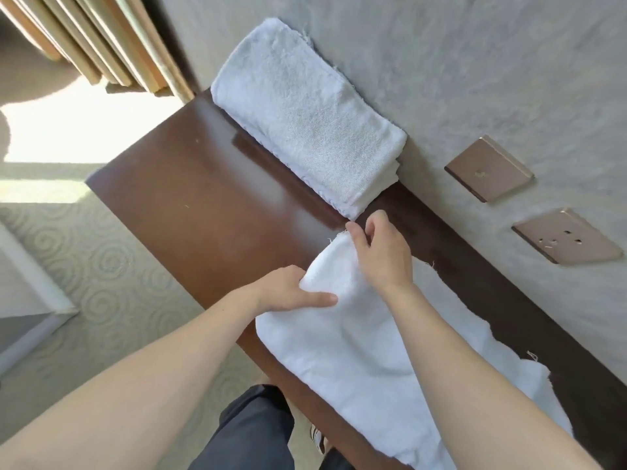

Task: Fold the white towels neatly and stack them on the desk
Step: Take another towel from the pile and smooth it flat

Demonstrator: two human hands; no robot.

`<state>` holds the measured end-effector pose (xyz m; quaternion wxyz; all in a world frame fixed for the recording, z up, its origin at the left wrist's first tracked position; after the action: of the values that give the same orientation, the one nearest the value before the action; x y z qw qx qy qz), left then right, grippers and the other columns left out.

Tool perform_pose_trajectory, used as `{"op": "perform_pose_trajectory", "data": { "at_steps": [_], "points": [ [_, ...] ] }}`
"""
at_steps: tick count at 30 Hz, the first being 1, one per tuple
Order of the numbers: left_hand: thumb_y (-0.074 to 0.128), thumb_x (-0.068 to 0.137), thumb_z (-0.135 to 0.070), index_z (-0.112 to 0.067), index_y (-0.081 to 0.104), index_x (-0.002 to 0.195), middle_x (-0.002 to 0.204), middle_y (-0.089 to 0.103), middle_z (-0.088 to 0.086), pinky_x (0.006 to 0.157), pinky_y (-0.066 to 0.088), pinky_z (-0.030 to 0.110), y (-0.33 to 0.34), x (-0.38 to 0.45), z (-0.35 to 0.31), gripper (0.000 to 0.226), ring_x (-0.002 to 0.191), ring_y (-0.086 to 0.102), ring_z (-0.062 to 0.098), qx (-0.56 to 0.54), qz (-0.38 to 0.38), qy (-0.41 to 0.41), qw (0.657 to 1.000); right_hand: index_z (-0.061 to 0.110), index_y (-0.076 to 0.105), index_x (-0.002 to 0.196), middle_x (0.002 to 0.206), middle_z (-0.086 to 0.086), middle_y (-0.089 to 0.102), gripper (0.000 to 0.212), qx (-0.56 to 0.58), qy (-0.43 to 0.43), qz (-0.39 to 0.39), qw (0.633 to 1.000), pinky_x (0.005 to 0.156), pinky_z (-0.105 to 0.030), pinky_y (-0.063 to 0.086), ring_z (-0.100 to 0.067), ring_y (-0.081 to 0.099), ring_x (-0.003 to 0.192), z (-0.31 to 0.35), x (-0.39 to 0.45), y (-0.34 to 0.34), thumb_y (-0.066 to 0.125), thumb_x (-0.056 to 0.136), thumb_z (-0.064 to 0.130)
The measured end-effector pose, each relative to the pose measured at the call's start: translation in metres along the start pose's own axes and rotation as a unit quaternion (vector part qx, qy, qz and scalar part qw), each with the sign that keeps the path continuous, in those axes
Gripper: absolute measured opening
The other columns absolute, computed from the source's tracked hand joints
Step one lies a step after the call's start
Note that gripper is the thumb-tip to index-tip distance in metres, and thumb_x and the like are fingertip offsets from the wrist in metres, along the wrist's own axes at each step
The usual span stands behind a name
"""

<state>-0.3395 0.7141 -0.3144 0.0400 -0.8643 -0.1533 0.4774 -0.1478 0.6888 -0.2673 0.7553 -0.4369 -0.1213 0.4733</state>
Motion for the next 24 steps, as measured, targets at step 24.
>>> {"op": "perform_pose_trajectory", "data": {
  "at_steps": [24],
  "points": [
    [0.052, 0.100, -0.035, -0.052, 0.036, 0.140, 0.110, 0.067, -0.014, 0.085, 0.050, 0.038, 0.005, -0.019, 0.016, 0.046, 0.092, 0.062, 0.014, 0.082, -0.144, 0.191, 0.968, 0.027, 0.071, 0.103, 0.101, 0.009, 0.075, 0.039, 0.068, 0.109, 0.325, 0.937, 0.093, -0.040, 0.055, -0.018, 0.070, 0.100, -0.029, -0.012, 0.032, 0.087, 0.069, 0.040]
  ]
}}
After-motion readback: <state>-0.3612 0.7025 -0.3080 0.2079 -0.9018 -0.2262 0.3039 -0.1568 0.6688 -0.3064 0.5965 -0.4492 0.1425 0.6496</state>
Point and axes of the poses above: each hand's wrist, its own x-axis towards the middle knuckle, its own y-axis out of the palm, z = x × y, the point moved 7 cm from there along x, towards the middle knuckle
